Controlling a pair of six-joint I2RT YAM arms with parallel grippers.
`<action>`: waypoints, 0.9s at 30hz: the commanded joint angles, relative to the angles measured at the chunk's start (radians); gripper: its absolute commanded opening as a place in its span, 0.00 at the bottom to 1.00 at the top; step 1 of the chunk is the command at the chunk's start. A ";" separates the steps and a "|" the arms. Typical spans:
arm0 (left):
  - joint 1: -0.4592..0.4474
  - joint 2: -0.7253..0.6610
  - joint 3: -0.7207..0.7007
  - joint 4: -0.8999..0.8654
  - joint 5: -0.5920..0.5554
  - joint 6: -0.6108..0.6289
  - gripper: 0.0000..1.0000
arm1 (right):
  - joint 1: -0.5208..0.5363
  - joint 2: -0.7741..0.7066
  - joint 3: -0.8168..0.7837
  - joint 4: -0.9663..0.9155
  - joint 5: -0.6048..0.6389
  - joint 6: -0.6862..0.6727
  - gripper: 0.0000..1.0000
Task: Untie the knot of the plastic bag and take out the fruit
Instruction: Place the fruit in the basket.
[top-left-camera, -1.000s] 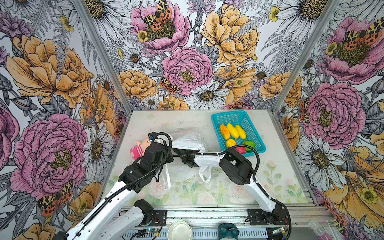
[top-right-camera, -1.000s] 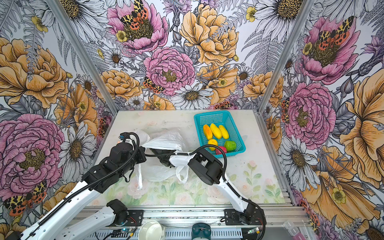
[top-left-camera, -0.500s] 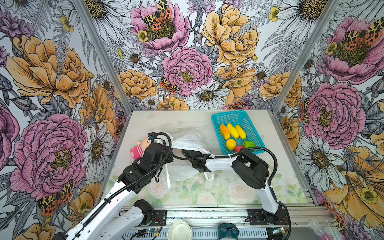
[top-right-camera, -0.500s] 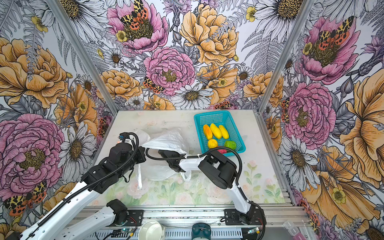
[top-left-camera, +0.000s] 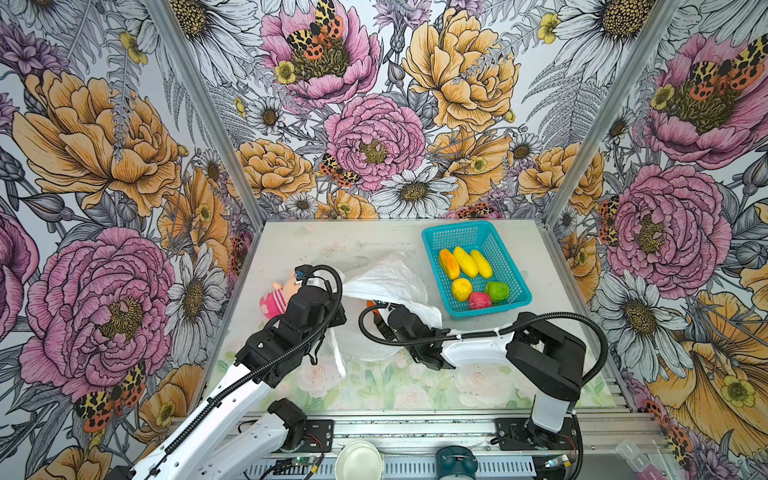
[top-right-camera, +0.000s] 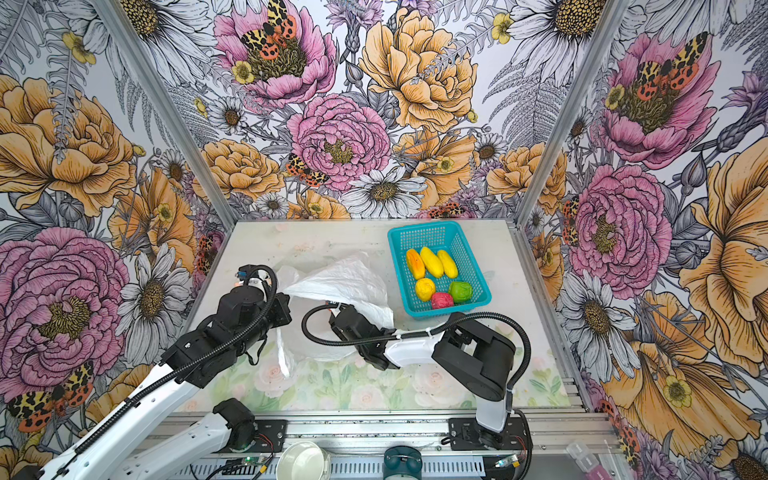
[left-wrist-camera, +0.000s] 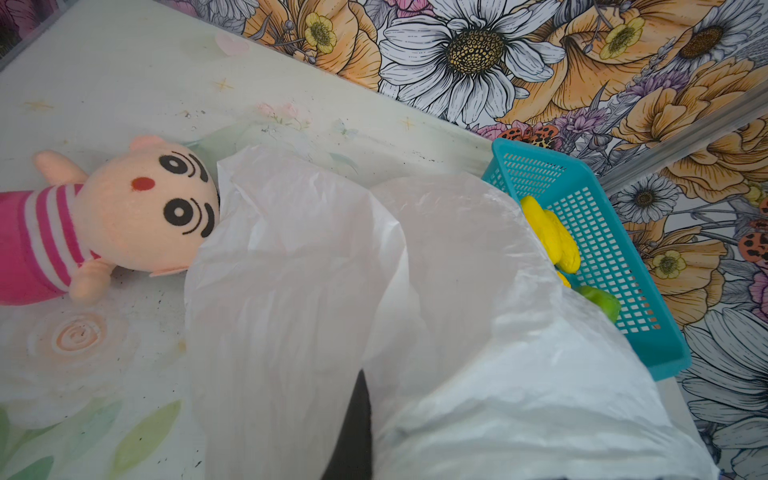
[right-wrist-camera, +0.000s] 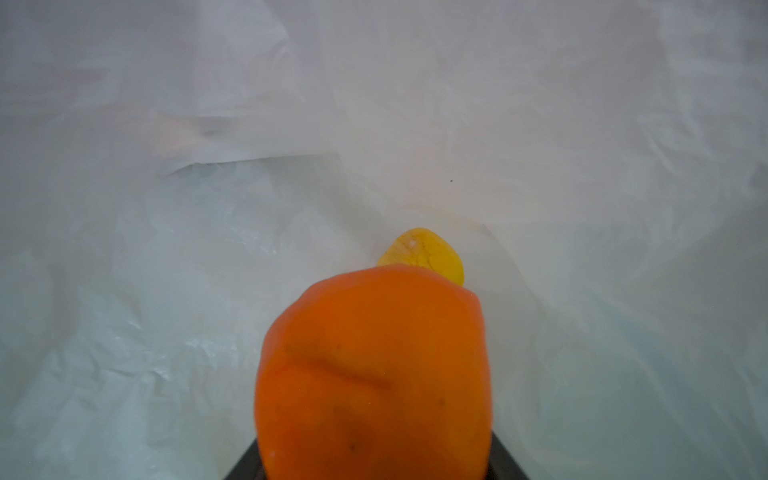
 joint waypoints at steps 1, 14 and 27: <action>-0.003 0.003 -0.003 0.017 -0.004 0.005 0.00 | 0.044 -0.073 -0.030 0.075 -0.025 -0.039 0.32; -0.001 0.003 -0.006 0.017 -0.001 0.004 0.00 | 0.109 -0.527 -0.234 0.015 -0.018 -0.032 0.30; 0.004 0.022 -0.006 0.017 -0.006 0.005 0.00 | 0.003 -0.955 -0.449 -0.038 0.113 0.070 0.29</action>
